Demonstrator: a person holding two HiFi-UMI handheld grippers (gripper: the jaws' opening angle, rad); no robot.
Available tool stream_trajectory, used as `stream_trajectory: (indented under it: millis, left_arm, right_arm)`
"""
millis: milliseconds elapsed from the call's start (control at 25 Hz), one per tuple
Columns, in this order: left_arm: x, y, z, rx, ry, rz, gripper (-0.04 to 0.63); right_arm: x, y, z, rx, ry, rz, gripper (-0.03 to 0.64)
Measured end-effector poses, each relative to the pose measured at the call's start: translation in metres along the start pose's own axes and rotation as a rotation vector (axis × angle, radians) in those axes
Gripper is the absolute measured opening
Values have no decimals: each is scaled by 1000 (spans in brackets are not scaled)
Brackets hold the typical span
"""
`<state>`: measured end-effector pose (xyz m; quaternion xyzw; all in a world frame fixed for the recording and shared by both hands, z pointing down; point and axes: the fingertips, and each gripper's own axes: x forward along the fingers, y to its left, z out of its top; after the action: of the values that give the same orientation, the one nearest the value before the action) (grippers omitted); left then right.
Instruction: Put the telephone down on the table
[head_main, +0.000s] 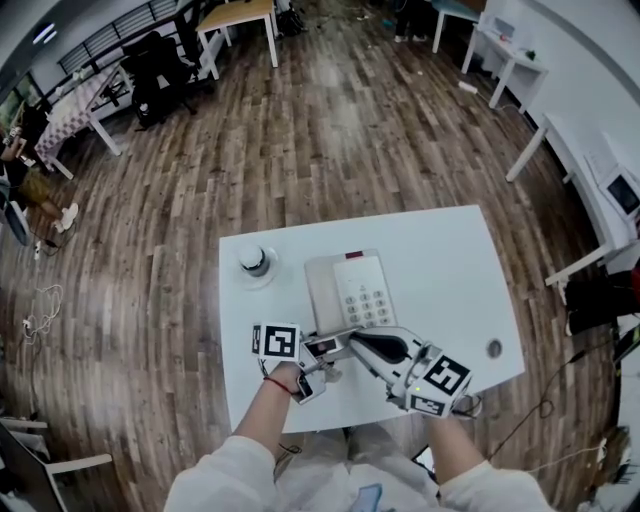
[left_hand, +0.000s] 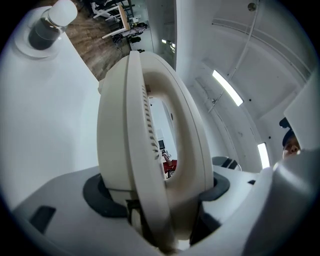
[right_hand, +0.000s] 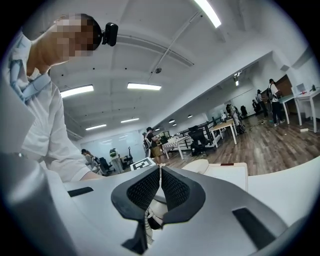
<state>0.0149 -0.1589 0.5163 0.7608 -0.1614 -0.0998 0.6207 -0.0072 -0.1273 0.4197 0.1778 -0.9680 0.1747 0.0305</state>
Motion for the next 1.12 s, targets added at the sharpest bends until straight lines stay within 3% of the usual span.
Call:
stream_trajectory:
  millis: [200, 400, 600, 800, 1120]
  left_arm:
    - [6, 17, 17, -44, 3, -31, 371]
    - [6, 51, 32, 18, 28, 31, 371]
    - [10, 70, 44, -30, 14, 7, 371]
    - [7, 102, 62, 5, 25, 57, 371]
    - [18, 116, 79, -50, 32, -11, 371]
  right_arm:
    - [8, -42, -5, 12, -5, -78, 34]
    - [15, -69, -13, 20, -3, -118, 34]
    - [20, -82, -23, 24, 8, -132, 34]
    - [20, -94, -40, 47, 30, -159, 34]
    - [23, -106, -60, 78, 52, -186, 34]
